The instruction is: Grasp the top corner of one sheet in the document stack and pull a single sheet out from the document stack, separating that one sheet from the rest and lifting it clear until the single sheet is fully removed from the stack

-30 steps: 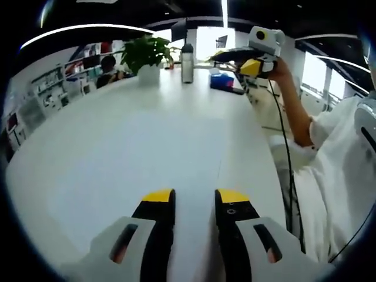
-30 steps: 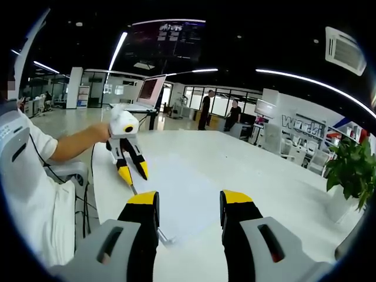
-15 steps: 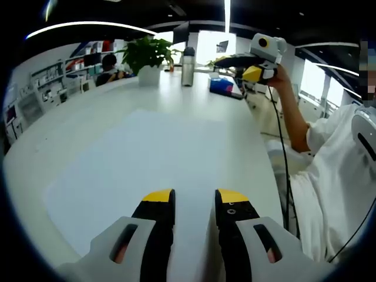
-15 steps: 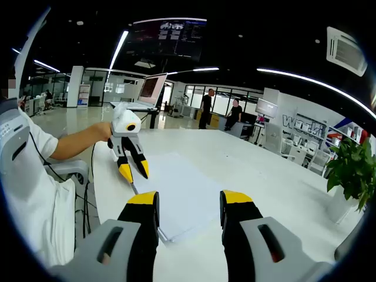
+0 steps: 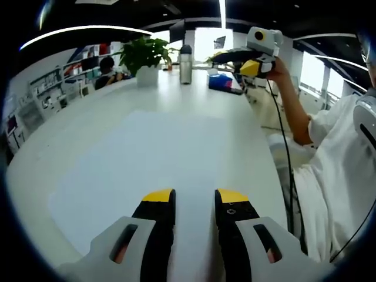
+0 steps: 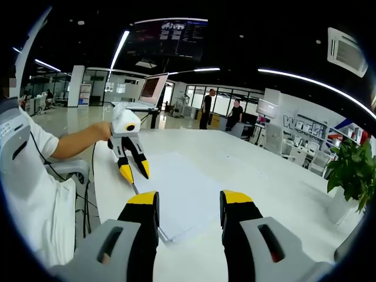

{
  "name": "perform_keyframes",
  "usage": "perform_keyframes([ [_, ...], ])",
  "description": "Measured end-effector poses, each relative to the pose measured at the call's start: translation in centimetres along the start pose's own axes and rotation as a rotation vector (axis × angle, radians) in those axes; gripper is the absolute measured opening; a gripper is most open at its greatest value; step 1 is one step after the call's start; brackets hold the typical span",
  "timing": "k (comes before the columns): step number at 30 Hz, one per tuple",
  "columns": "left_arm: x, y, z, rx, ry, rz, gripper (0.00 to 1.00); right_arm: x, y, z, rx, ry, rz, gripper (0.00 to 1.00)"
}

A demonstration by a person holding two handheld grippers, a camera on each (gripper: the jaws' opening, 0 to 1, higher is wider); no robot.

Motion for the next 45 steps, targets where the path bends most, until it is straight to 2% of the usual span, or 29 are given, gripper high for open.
perform_keyframes([
  [9, 0.02, 0.0, 0.11, -0.006, 0.0, -0.002, 0.28, -0.04, 0.0, -0.09, 0.005, -0.007, -0.003, 0.41],
  [24, 0.2, 0.28, -0.69, 0.095, 0.055, 0.044, 0.28, -0.16, 0.14, -0.23, 0.012, -0.017, -0.015, 0.41],
  [45, 0.18, 0.32, -0.69, 0.133, 0.067, 0.054, 0.28, -0.21, 0.12, -0.41, 0.019, -0.022, -0.015, 0.41],
])
Point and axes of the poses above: the point that each gripper's makers call its tool centre point, and the gripper's own axes: x roughly backward along the fingers, z roughly to its right, y roughly out of its underside, the point moved 9 cm from there along x, roughly backward along the fingers, and after that the axes turned 2 degrees about x, right-handed, at the moved point
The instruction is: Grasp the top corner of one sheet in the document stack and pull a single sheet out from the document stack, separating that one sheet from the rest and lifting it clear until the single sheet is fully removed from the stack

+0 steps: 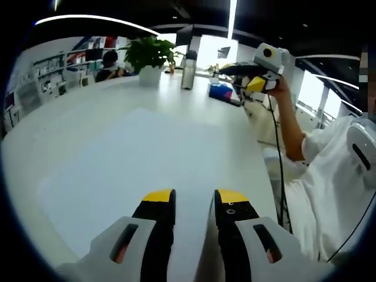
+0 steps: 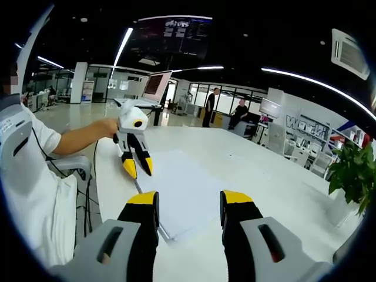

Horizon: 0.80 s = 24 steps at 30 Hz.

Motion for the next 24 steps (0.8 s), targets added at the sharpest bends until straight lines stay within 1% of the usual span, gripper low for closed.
perform_keyframes([
  [2, 0.0, 0.0, 0.0, 0.002, -0.001, 0.0, 0.27, 0.0, 0.0, 0.1, -0.001, 0.002, -0.001, 0.41],
  [3, -0.1, 0.0, 0.2, -0.009, -0.01, -0.004, 0.27, 0.0, 0.0, 0.1, -0.001, 0.002, -0.001, 0.41],
  [5, -0.1, -0.2, 0.4, -0.073, -0.05, -0.032, 0.27, 0.1, 0.0, 0.1, -0.003, 0.003, 0.001, 0.41],
  [6, -0.2, -0.3, 0.5, -0.121, -0.072, -0.048, 0.28, 0.1, 0.0, 0.1, -0.002, 0.003, 0.001, 0.41],
  [8, -0.3, -0.6, 0.9, -0.17, -0.114, -0.077, 0.31, 0.0, 0.0, 0.1, -0.001, 0.002, 0.0, 0.41],
  [10, -0.3, -1.0, 1.4, -0.198, -0.107, -0.072, 0.31, 0.0, 0.0, 0.0, 0.0, 0.002, 0.0, 0.41],
  [13, -0.5, -1.3, 1.8, -0.204, -0.097, -0.072, 0.31, 0.1, 0.0, 0.1, -0.001, 0.003, 0.003, 0.41],
  [16, -0.7, -1.1, 1.6, -0.216, -0.108, -0.096, 0.31, 0.2, 0.0, 0.1, 0.0, 0.004, 0.002, 0.41],
  [19, -0.8, -0.9, 1.1, -0.194, -0.103, -0.101, 0.31, 0.2, 0.0, 0.1, 0.0, 0.004, 0.003, 0.41],
  [24, -0.6, -0.7, 1.0, -0.15, -0.078, -0.081, 0.32, 0.2, 0.0, 0.2, -0.002, 0.005, 0.002, 0.41],
])
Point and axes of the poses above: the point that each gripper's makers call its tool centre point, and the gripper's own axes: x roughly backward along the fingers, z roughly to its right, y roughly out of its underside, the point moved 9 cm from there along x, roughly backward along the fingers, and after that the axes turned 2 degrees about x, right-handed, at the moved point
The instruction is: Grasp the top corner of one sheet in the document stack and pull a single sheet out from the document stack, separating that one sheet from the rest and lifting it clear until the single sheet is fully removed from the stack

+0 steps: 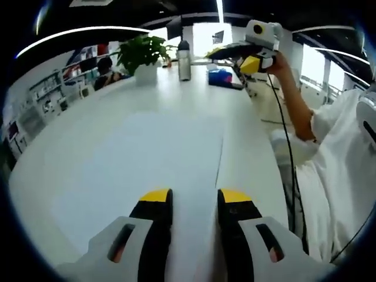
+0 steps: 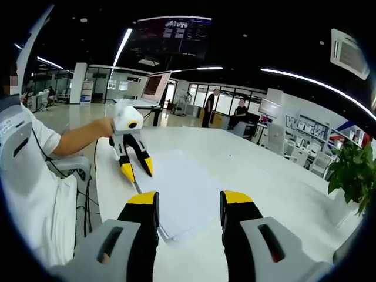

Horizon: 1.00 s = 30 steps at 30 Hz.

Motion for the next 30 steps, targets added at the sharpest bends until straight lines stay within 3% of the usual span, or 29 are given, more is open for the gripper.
perform_keyframes([
  [10, 0.1, 0.1, -0.2, 0.025, 0.01, 0.007, 0.28, -0.1, 0.0, 0.0, 0.002, -0.004, -0.003, 0.41],
  [19, 0.2, 0.4, -0.5, 0.099, 0.061, 0.037, 0.24, -0.1, 0.2, 0.0, 0.0, -0.004, -0.003, 0.41],
  [24, 0.1, 0.6, 0.0, 0.136, 0.102, 0.042, 0.16, -0.1, 0.3, 0.0, -0.002, -0.005, -0.005, 0.41],
  [27, 0.0, 0.6, 0.5, 0.208, 0.15, 0.029, 0.06, 0.0, 0.3, -0.1, -0.001, -0.006, -0.008, 0.41],
  [30, -0.1, 0.7, 0.7, 0.174, 0.142, 0.03, 0.04, 0.0, 0.3, -0.2, 0.0, -0.007, -0.005, 0.41],
])
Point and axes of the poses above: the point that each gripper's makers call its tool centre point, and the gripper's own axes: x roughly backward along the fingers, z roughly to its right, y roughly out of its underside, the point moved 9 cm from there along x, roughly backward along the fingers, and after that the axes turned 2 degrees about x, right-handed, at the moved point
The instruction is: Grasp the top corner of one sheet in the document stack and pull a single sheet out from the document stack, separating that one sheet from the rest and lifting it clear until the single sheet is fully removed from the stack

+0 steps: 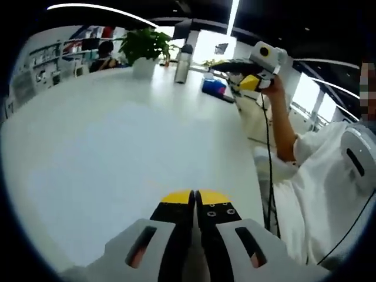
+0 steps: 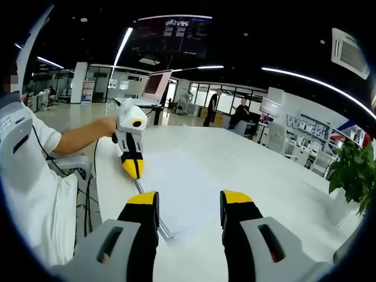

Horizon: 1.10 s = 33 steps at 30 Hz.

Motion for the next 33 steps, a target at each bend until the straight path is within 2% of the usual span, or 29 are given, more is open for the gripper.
perform_keyframes([
  [4, 0.1, -0.1, 0.2, -0.051, -0.008, 0.006, 0.03, 0.0, 0.1, 0.0, 0.001, 0.0, -0.004, 0.41],
  [10, 0.7, -0.4, 1.0, -0.079, -0.009, 0.011, 0.03, 0.0, 0.0, -0.3, 0.005, 0.0, -0.004, 0.41],
  [16, 0.7, -0.3, 1.7, -0.089, -0.042, -0.036, 0.03, -0.1, 0.0, -0.2, 0.007, -0.002, -0.008, 0.41],
  [20, 0.4, -0.5, 2.1, -0.133, -0.066, -0.047, 0.06, 0.0, -0.1, -0.1, 0.008, -0.002, -0.008, 0.41],
  [26, 0.4, -1.1, 2.0, -0.289, -0.146, -0.043, 0.26, 0.0, -0.1, 0.0, 0.008, -0.002, -0.008, 0.41],
  [28, 0.3, -1.2, 2.1, -0.343, -0.169, -0.053, 0.27, 0.0, -0.1, 0.0, 0.009, -0.002, -0.009, 0.41],
  [33, -0.5, -0.8, 2.4, -0.477, -0.232, -0.126, 0.32, -0.1, -0.1, 0.1, 0.007, -0.002, -0.01, 0.41],
])
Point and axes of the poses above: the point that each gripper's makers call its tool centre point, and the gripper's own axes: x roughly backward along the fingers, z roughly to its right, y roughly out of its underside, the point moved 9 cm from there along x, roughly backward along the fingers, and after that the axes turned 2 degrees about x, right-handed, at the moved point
